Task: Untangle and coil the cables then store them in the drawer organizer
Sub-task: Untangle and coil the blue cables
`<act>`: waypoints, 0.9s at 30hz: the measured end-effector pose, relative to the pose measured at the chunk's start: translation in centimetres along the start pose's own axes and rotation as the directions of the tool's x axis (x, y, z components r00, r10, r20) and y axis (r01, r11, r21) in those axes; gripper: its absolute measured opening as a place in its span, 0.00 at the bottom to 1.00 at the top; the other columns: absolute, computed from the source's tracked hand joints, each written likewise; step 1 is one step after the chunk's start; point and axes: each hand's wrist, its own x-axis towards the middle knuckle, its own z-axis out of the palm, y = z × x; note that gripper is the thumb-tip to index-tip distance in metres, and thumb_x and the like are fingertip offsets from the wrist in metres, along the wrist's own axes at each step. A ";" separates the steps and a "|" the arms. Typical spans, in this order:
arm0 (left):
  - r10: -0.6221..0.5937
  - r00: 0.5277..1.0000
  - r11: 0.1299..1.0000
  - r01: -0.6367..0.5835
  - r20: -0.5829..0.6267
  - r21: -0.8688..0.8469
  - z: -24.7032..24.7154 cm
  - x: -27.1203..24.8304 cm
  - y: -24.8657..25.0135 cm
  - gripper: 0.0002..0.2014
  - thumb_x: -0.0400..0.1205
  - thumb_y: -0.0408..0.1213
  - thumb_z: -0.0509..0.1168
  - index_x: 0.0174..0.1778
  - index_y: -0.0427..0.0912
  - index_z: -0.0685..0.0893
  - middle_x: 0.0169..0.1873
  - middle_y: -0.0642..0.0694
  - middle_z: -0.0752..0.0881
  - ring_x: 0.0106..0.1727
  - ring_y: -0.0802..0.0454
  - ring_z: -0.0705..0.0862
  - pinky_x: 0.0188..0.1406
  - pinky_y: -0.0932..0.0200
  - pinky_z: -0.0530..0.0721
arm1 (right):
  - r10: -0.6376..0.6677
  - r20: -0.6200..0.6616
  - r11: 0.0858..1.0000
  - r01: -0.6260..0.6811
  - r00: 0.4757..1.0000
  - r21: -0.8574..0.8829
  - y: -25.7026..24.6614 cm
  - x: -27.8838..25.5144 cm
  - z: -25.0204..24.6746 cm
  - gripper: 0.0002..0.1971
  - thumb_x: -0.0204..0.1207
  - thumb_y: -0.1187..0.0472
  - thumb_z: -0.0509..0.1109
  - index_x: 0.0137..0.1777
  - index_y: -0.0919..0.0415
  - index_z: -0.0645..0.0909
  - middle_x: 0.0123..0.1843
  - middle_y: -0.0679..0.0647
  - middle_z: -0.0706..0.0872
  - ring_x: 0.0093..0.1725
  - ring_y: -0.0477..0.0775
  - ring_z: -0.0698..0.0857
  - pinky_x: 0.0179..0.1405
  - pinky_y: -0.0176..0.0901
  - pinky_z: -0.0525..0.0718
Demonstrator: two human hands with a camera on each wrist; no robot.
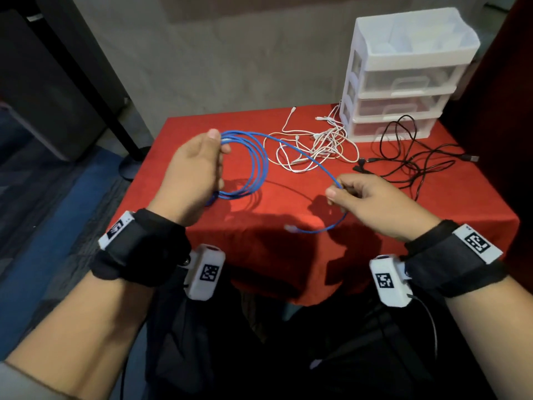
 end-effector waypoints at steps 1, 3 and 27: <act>-0.010 1.000 1.000 0.010 -0.012 -0.020 -0.3 0.2 0.0 0.17 0.93 0.45 0.53 0.40 0.45 0.78 0.22 0.56 0.68 0.20 0.61 0.62 0.18 0.67 0.65 | 0.019 0.006 1.000 -0.019 1.000 0.008 0.5 -0.1 0.0 0.12 0.87 0.52 0.69 0.42 0.56 0.82 0.33 0.45 0.78 0.34 0.43 0.74 0.41 0.47 0.72; -0.040 0.999 0.997 0.040 0.001 -0.069 0.2 0.0 -0.2 0.17 0.94 0.45 0.53 0.41 0.44 0.77 0.22 0.55 0.67 0.20 0.61 0.61 0.17 0.68 0.63 | -0.005 0.024 0.998 0.003 1.000 0.060 -0.2 -0.3 0.5 0.10 0.86 0.52 0.69 0.47 0.57 0.83 0.35 0.46 0.81 0.36 0.43 0.77 0.43 0.46 0.75; -0.111 0.986 0.980 0.130 0.123 -0.152 1.7 -0.5 -1.4 0.17 0.94 0.45 0.51 0.41 0.44 0.74 0.21 0.57 0.66 0.20 0.60 0.62 0.21 0.64 0.71 | -0.119 -0.047 0.952 0.127 0.992 0.278 -3.5 0.4 5.6 0.08 0.89 0.68 0.63 0.55 0.60 0.84 0.37 0.41 0.87 0.31 0.39 0.78 0.38 0.38 0.78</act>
